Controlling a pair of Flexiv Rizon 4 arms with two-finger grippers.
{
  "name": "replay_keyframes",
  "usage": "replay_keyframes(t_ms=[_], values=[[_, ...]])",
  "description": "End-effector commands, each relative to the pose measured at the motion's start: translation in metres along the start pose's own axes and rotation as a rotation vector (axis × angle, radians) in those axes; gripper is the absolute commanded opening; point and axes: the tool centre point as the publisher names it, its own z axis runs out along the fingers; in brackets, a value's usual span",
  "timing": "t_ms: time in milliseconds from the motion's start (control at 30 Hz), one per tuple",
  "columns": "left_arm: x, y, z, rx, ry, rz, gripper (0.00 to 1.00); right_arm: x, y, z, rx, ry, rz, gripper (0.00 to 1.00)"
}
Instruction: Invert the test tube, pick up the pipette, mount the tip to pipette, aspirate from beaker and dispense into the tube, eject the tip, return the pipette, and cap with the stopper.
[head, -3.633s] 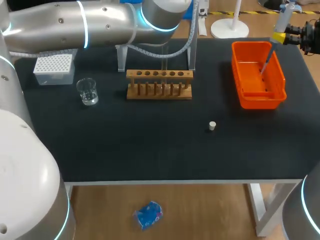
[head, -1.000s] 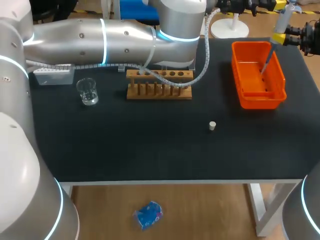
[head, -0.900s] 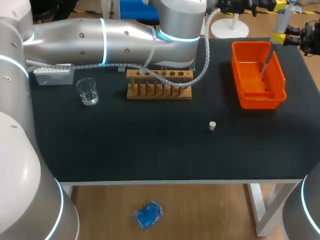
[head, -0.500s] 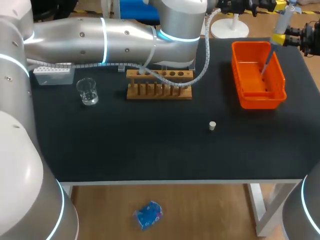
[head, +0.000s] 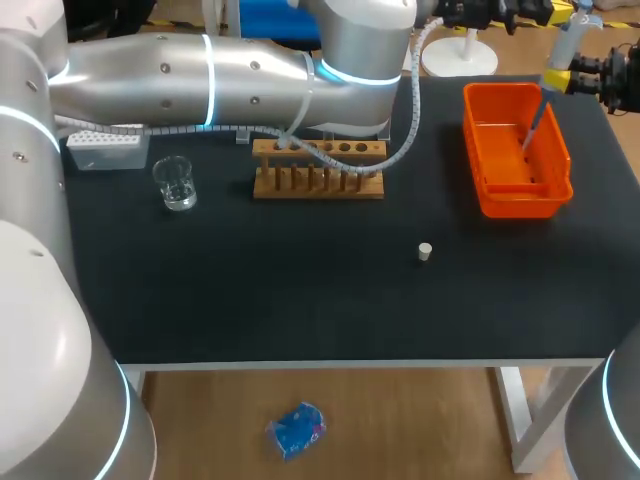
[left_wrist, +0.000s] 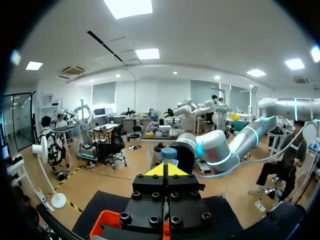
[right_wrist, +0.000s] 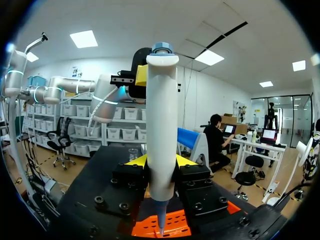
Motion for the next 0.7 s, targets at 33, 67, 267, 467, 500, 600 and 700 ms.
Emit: replay_keyframes(t_ms=[33,67,267,467,500,600,700], values=[[-0.001,0.007,0.004,-0.009,0.001,-0.001,0.00,-0.002,0.006,0.000,0.000,0.005,0.000,0.00],[-0.001,0.008,0.004,-0.009,0.001,-0.003,0.00,-0.002,0.006,0.000,0.000,0.005,0.000,0.00],[-0.003,0.011,0.005,-0.013,0.002,-0.009,0.00,-0.002,0.006,0.000,0.000,0.005,0.000,0.00],[-0.004,0.015,0.006,-0.015,0.002,-0.014,0.00,-0.002,0.006,0.000,0.000,0.005,0.000,0.00],[-0.004,0.015,0.006,-0.015,0.002,-0.015,0.00,-0.002,0.006,0.000,0.000,0.005,0.000,0.00],[-0.004,0.018,0.007,-0.013,0.003,-0.018,0.00,-0.002,0.006,0.000,0.000,0.005,0.000,0.00],[-0.004,0.020,0.008,-0.014,0.003,-0.021,0.00,-0.002,0.006,0.000,0.000,0.005,0.000,0.00]])
